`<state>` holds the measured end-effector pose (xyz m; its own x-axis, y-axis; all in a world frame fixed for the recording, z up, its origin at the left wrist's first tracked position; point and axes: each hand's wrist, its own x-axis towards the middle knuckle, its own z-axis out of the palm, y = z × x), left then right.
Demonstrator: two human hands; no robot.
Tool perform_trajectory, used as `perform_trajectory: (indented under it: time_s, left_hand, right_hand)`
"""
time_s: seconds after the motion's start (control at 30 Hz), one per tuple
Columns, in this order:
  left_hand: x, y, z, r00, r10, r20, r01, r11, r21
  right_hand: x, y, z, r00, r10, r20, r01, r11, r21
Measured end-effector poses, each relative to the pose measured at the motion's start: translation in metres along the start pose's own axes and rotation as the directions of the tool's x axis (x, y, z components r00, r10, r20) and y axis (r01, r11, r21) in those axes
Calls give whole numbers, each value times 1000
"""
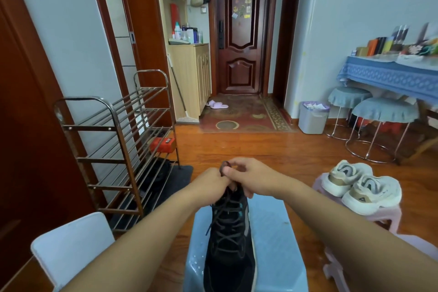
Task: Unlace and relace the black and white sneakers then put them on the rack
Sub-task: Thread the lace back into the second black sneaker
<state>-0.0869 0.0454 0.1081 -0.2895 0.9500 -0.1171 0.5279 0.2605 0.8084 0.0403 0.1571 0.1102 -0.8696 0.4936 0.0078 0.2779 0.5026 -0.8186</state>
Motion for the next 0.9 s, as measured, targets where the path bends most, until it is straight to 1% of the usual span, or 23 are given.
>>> perform_trajectory:
  time_s: [0.03,0.1,0.13,0.2,0.27,0.37,0.43,0.53,0.6,0.67,0.7,0.73,0.77,0.83,0.87,0.9]
  left_hand:
    - [0,-3,-2,1000,-22,12,23,997,-68]
    - [-1,-6,-4,995,-44,85,57,985,-163]
    - [-2,-7,-3,992,-49,116,68,984,-165]
    - [-1,-4,1,990,-52,129,67,990,-121]
    - [-1,-2,4,991,-11,131,25,994,-108]
    - [1,-7,6,995,46,92,-37,995,-92]
    - [3,-12,10,995,86,47,-82,993,-80]
    - [7,-12,16,991,132,3,-132,991,-5]
    - [7,-11,15,995,97,-21,-98,995,-10]
    - [6,-14,11,999,28,-29,-29,997,-65]
    - [5,-15,8,1000,-5,-23,3,994,-107]
    - [4,-17,5,999,-36,-15,34,989,-145]
    - [3,-19,3,997,-70,-17,66,983,-174]
    - [0,-25,-2,994,-105,-37,94,970,-223]
    - [0,-28,-5,995,-91,-46,77,965,-249]
    - [-1,-31,-8,997,-67,-46,51,960,-275]
  right_hand:
    - [-2,3,-2,999,8,38,-9,1000,8]
    - [-5,5,-1,997,34,74,-37,999,31]
    - [-5,5,2,997,49,63,-49,999,-1]
    - [1,2,7,997,69,-23,-72,984,-162]
    - [7,-4,7,993,75,-88,-97,957,-273]
    - [13,-12,1,992,38,-121,-79,935,-345]
    - [16,-13,-2,994,21,-111,-55,947,-317]
    - [19,-14,-1,998,6,-63,-21,970,-243]
    - [16,-15,0,1000,15,-14,-18,967,-254]
    - [10,-11,-1,998,21,62,-5,970,-245]
    - [6,-7,-2,997,17,78,1,974,-225]
    - [3,-2,-4,999,19,45,-8,971,-240]
    - [0,1,-6,999,31,-41,-42,957,-288]
    - [1,8,-15,963,74,-259,-189,871,-453]
    - [0,10,-19,947,110,-302,-257,823,-507]
    - [-1,9,-23,950,160,-270,-284,804,-522]
